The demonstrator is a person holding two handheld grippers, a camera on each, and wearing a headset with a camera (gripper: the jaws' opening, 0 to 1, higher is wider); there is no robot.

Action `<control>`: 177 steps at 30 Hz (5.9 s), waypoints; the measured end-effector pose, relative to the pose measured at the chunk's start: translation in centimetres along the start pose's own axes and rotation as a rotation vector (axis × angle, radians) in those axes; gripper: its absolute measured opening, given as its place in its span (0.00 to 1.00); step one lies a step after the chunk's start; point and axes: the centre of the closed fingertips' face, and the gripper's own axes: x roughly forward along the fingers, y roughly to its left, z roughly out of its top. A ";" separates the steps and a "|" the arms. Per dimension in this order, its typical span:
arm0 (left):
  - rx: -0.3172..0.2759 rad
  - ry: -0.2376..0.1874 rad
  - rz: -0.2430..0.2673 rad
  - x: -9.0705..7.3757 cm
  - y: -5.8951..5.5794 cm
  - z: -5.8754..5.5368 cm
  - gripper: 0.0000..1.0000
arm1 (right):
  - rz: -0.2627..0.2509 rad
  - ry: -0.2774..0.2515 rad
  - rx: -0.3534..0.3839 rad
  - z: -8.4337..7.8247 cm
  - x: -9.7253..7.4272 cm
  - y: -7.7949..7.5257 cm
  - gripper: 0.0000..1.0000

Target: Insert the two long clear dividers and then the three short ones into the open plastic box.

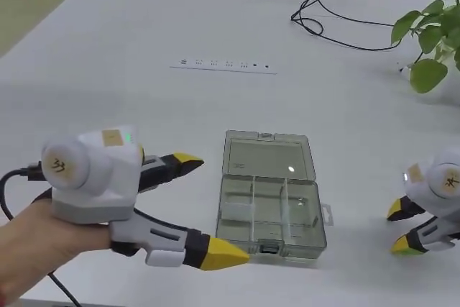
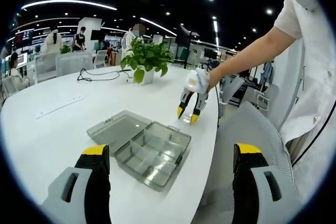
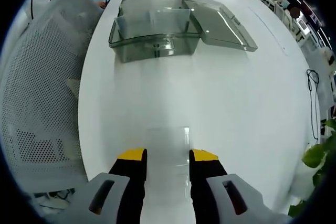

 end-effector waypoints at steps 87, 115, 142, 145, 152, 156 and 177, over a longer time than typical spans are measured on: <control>-0.547 -0.091 -0.203 5.9 -6.8 4.9 0.00 | -0.218 -0.309 -0.179 20.5 -16.0 7.2 0.35; -0.047 -0.113 -0.383 4.2 -10.4 5.4 0.00 | 0.349 -0.430 -0.076 20.8 -16.5 11.3 0.04; -0.016 -0.095 -0.286 3.3 -8.6 4.1 0.14 | 0.310 -0.438 -0.095 21.5 -16.6 10.9 0.03; -0.017 -0.091 -0.261 3.0 -8.0 3.9 0.21 | 0.286 -0.443 -0.092 21.6 -16.6 10.2 0.03; -0.015 -0.072 -0.190 2.0 -5.9 3.2 0.36 | 0.231 -0.451 -0.082 22.0 -16.5 8.8 0.03; -0.007 -0.056 -0.149 1.5 -4.7 2.8 0.44 | 0.204 -0.453 -0.075 22.3 -16.2 7.9 0.03; 0.001 0.005 -0.015 -0.2 -0.7 -0.3 0.89 | 0.106 -0.443 -0.046 23.4 -10.9 2.7 0.03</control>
